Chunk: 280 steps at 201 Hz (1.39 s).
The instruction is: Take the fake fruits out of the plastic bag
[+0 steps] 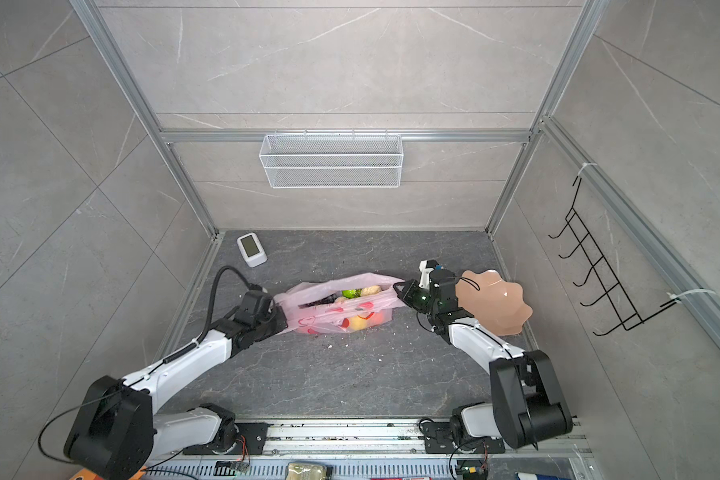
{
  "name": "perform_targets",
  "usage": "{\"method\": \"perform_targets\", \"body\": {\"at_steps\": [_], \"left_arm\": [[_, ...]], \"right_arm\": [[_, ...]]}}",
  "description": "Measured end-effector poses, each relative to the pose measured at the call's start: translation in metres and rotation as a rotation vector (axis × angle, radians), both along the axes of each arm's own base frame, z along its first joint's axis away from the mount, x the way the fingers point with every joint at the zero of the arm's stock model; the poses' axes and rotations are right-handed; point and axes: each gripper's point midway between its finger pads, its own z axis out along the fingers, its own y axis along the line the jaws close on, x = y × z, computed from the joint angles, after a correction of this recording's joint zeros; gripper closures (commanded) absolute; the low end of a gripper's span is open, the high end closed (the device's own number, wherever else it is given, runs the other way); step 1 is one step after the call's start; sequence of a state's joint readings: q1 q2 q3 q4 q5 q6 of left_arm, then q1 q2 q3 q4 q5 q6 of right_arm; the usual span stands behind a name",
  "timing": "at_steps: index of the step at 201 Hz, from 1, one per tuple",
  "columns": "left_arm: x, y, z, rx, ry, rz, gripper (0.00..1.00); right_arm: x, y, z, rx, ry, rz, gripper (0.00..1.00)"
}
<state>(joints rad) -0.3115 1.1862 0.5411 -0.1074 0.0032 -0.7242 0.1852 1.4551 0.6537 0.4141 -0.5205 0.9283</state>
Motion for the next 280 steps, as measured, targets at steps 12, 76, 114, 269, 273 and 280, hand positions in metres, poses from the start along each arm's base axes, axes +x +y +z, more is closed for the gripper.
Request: {"method": "perform_targets", "body": {"at_steps": [12, 76, 114, 269, 273, 280], "left_arm": [[-0.002, 0.004, -0.007, -0.051, -0.006, 0.001, 1.00], [0.014, -0.055, 0.026, 0.012, -0.101, -0.243, 0.98], [0.017, -0.074, 0.044, 0.085, -0.139, -0.316, 0.98], [-0.001, -0.068, 0.020, 0.173, -0.075, -0.325, 1.00], [-0.001, -0.068, 0.020, 0.172, -0.077, -0.325, 1.00], [-0.001, -0.069, 0.020, 0.172, -0.080, -0.326, 1.00]], "right_arm": [[0.001, 0.005, -0.013, 0.070, 0.047, 0.017, 1.00], [0.005, 0.006, 0.013, 0.131, -0.028, 0.024, 1.00], [0.000, 0.002, 0.009, 0.072, -0.030, 0.024, 0.42], [-0.045, 0.050, 0.033, -0.869, 0.038, -0.114, 0.25], [-0.044, 0.049, 0.027, -0.885, 0.053, -0.121, 0.24], [-0.043, 0.046, 0.017, -0.922, 0.078, -0.132, 0.22]]}}
